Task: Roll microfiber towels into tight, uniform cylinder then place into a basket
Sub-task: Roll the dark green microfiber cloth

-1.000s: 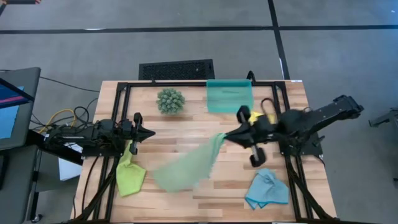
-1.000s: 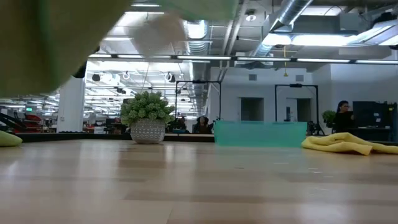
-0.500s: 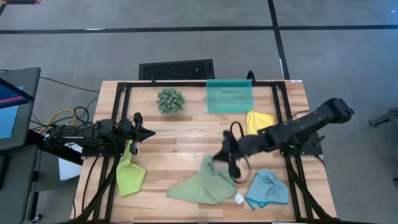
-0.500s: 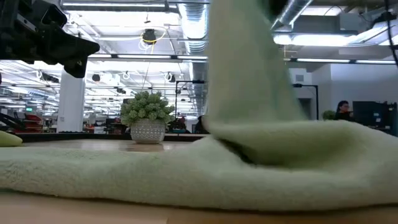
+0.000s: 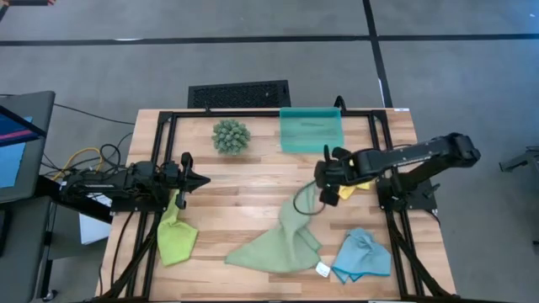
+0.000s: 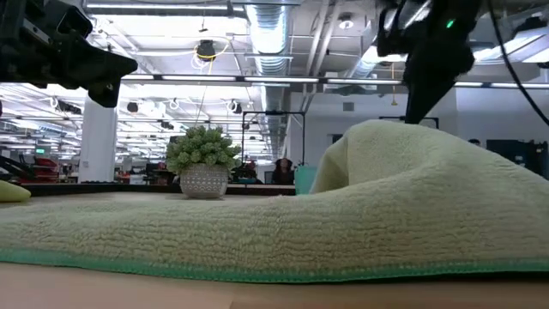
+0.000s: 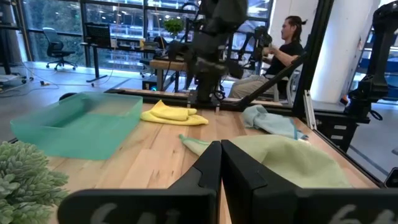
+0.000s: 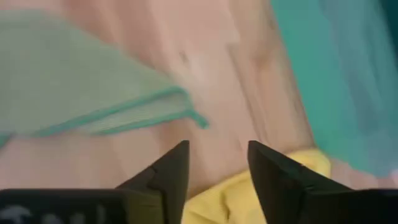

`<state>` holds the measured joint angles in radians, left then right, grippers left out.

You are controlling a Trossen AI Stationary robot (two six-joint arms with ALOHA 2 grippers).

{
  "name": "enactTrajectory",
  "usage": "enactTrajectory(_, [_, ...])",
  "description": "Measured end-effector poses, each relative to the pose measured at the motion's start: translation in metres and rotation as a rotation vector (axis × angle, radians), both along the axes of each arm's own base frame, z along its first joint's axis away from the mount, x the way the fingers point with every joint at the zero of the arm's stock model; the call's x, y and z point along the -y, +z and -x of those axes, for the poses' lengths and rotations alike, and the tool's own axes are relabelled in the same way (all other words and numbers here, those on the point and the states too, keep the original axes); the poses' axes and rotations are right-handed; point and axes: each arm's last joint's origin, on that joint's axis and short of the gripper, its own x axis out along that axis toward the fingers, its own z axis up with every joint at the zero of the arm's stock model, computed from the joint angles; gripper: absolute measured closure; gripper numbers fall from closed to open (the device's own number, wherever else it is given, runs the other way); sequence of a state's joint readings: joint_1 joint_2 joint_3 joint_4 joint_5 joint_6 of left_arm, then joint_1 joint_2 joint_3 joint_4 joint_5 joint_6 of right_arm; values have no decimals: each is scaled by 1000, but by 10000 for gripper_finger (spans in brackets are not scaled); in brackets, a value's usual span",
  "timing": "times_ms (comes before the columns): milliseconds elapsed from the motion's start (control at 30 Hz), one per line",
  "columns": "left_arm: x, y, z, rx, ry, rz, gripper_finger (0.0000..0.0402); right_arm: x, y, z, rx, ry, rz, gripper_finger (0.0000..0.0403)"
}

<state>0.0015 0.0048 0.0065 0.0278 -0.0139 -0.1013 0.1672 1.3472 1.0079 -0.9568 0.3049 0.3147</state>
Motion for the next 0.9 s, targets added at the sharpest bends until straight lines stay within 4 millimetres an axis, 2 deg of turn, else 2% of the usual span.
enactTrajectory(100, [0, 0, 0, 0, 0, 0, 402, -35, -1, 3, 38, 201, -51, 187])
enactTrajectory(167, [0, 0, 0, 0, 0, 0, 402, -64, -8, 5, 71, 353, -95, 181])
enactTrajectory(333, [0, 0, 0, 0, 0, 0, 401, -132, -51, 7, 124, 590, -132, 181])
enactTrajectory(467, [0, 0, 0, 0, 0, 0, 401, -172, -82, 7, 135, 709, -135, 186])
enactTrajectory(567, [0, 0, 0, 0, 0, 0, 401, -189, -101, 5, 105, 775, -109, 192])
enactTrajectory(667, [0, 0, 0, 0, 0, 0, 401, -196, -118, 2, 59, 800, -68, 203])
enactTrajectory(767, [0, 0, 0, 0, 0, 0, 401, -199, -125, -4, 62, 788, -36, 226])
enactTrajectory(900, [0, 0, 0, 0, 0, 0, 401, -195, -129, -9, 48, 768, -32, 281])
